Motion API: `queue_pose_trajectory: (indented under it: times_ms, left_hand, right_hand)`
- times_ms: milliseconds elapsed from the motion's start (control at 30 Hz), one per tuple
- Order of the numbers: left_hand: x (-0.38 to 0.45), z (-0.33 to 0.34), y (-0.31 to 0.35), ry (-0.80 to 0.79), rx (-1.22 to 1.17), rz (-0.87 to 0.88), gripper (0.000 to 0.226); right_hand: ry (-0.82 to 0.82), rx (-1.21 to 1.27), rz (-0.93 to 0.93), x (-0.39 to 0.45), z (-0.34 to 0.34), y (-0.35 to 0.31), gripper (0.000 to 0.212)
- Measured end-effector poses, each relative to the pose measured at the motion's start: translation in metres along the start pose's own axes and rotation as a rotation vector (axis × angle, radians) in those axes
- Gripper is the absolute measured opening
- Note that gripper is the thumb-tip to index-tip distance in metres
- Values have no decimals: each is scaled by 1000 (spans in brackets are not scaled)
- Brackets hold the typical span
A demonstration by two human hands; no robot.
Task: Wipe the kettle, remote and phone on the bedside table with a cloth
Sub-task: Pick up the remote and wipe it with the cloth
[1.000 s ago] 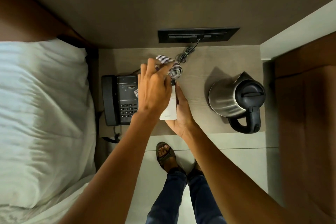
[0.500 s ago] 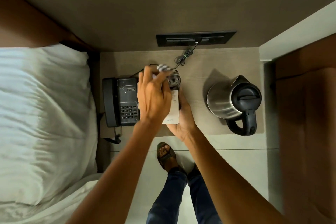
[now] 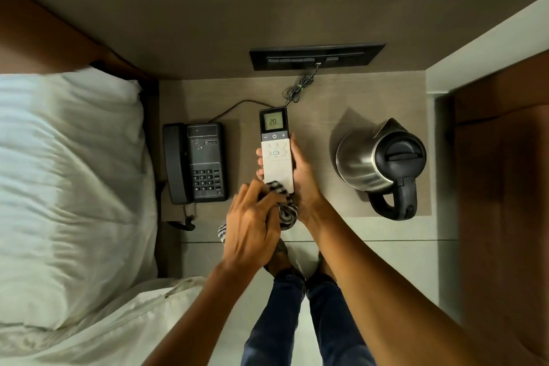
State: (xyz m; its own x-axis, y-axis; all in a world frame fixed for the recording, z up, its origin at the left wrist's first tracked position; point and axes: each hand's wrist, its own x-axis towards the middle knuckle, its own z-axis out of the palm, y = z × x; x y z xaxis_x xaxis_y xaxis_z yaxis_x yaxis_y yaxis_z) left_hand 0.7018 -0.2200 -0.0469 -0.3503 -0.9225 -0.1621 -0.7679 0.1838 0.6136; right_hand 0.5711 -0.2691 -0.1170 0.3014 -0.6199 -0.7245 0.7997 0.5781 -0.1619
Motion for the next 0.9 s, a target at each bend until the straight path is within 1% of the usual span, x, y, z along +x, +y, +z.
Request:
queue_pose_trajectory:
  times_ms: [67, 167, 233, 300, 367, 400, 467, 533, 567, 600, 667, 767, 833, 900]
  left_hand:
    - [14, -2, 4, 99, -58, -65, 27]
    - [67, -9, 14, 273, -93, -144, 27]
    - [107, -12, 16, 311, -81, -181, 34]
    - [126, -10, 16, 265, -53, -201, 39]
    - [114, -3, 14, 178, -21, -157, 37]
    - [99, 1, 12, 145, -14, -122, 36]
    - [62, 9, 4, 106, -20, -80, 34]
    - [29, 15, -5, 70, -26, -60, 31]
    - [16, 16, -9, 54, -21, -49, 29]
    - [6, 16, -13, 46, -18, -49, 29]
    - [-2, 16, -22, 69, -24, -102, 30]
    - [4, 14, -33, 104, -24, -216, 34]
    - [8, 12, -37, 117, -43, -248, 37]
    - [11, 10, -39, 119, -55, -250, 36]
  right_hand:
    - [8, -5, 17, -3, -1, 2, 74]
    - [-73, 77, -55, -9, 4, 6, 58]
    - [-88, 95, -101, -8, 10, 6, 53]
    - [-68, 89, -128, -7, 13, 8, 49]
    - [-36, 117, -134, -6, 8, 9, 47]
    - [-30, 133, -113, -7, 4, 8, 50]
    - [-18, 128, -57, -7, -3, 5, 63]
    - [10, 32, -20, -2, -10, -1, 74]
    - [26, -8, -21, 1, -13, -3, 76]
    - [49, -27, -39, 2, -15, -5, 76]
    - [99, -65, -73, 5, -20, -7, 75]
    - [200, -275, -46, 9, -25, -4, 68]
    - [287, -408, -11, 13, -27, 1, 69]
    - [373, -472, 1, 17, -26, 5, 74]
